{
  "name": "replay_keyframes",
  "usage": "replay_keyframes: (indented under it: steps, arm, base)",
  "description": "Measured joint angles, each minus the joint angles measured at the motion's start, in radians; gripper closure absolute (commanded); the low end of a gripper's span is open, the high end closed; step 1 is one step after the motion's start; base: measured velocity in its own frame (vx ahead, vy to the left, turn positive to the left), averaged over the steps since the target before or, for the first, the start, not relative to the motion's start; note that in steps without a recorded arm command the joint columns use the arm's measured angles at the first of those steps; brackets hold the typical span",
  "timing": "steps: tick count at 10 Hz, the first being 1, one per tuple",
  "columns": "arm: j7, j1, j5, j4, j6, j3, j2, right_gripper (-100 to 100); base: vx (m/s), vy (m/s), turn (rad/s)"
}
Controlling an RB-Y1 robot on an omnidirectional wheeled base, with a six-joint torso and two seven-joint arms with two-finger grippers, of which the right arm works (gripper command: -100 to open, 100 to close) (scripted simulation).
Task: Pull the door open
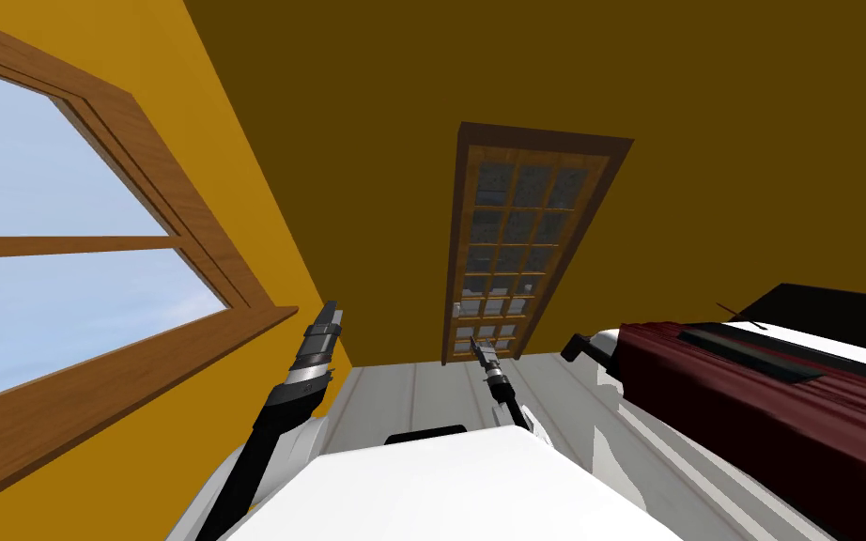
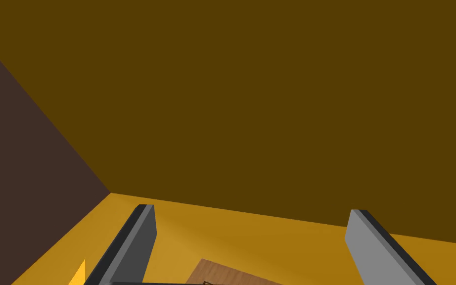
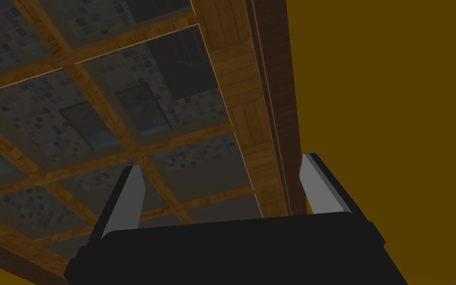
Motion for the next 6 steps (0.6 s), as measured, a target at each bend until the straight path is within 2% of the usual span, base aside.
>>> replay_keyframes:
  steps: [6]
  arm:
    - [0.118, -0.041, 0.01, 0.123, -0.023, -0.005, -0.005, -100]
  base:
    - [0.122, 0.015, 0.013]
